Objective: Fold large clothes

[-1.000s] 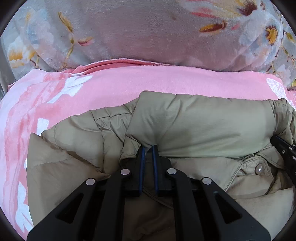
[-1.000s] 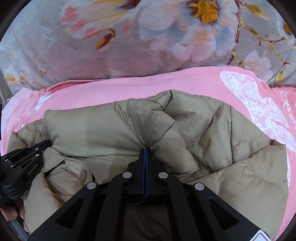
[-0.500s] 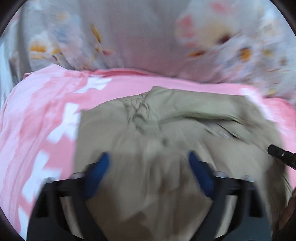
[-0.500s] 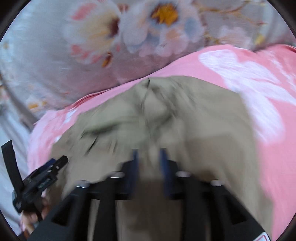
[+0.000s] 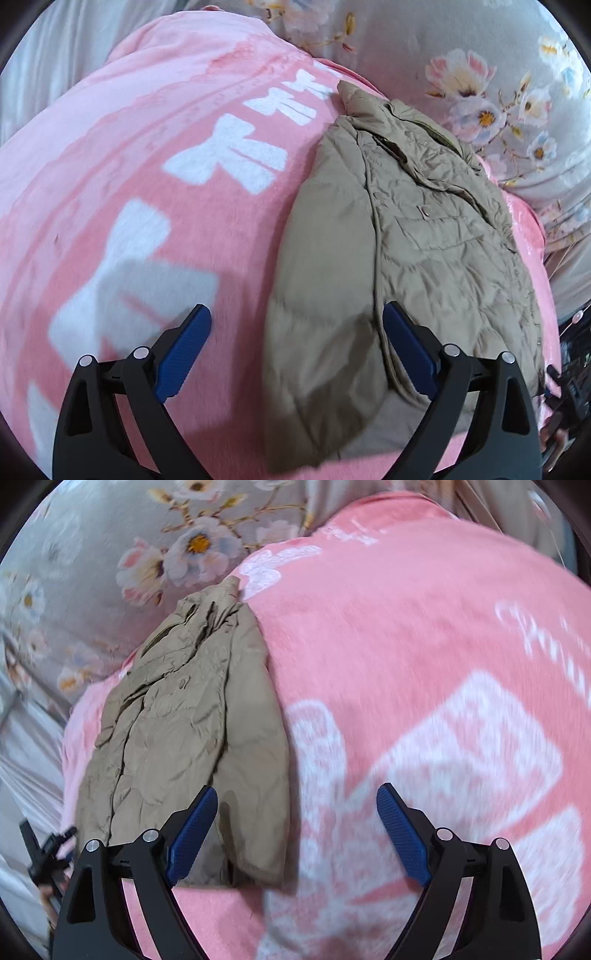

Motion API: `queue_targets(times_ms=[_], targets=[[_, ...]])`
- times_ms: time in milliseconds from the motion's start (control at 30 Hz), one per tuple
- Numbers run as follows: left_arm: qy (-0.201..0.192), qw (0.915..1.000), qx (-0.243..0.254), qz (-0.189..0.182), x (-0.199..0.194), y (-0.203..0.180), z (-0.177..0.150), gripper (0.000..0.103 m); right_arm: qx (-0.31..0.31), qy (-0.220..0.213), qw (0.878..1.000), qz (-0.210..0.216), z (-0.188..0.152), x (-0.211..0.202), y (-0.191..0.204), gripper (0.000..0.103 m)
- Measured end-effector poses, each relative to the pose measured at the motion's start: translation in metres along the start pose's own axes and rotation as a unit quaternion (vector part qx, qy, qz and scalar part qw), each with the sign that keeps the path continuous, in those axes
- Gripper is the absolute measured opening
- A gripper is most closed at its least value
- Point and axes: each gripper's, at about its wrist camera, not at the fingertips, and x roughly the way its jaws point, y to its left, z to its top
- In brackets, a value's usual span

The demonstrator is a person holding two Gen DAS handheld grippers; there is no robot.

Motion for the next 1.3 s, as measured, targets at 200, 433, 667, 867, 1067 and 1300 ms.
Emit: queue_targets(times_ms=[200, 433, 667, 867, 1067, 1300], targets=[[-0.003, 0.9992, -0.028, -0.028, -0.001, -0.013, -0.014, 0.092, 0.036, -0.019, 0.998, 0.038, -0.009, 0.006, 0.013, 0.089], [0.006, 0.9988, -0.021, -0.044, -0.007, -0.028, -0.013, 0.010, 0.020, 0.024, 0.996, 0.078, -0.015, 0.024, 0.038, 0.050], [-0.028, 0.9962, -0.027, -0.078, -0.049, -0.023, -0.018, 0.003, 0.006, 0.000, 0.992, 0.125, -0.023, -0.019, 0.034, 0.005], [-0.093, 0.9868, 0.028, -0.130, -0.163, -0.024, -0.036, 0.003, -0.034, -0.096, 0.971, 0.215, -0.040, -0.138, 0.029, 0.004], [-0.171, 0.9718, 0.055, -0.153, -0.267, -0.032, -0.050, 0.003, -0.097, -0.201, 0.943, 0.246, -0.034, -0.240, 0.050, 0.004], [-0.186, 0.9762, 0.063, -0.093, -0.241, -0.064, 0.021, 0.004, -0.113, -0.208, 0.953, 0.188, 0.028, -0.196, 0.104, 0.004]])
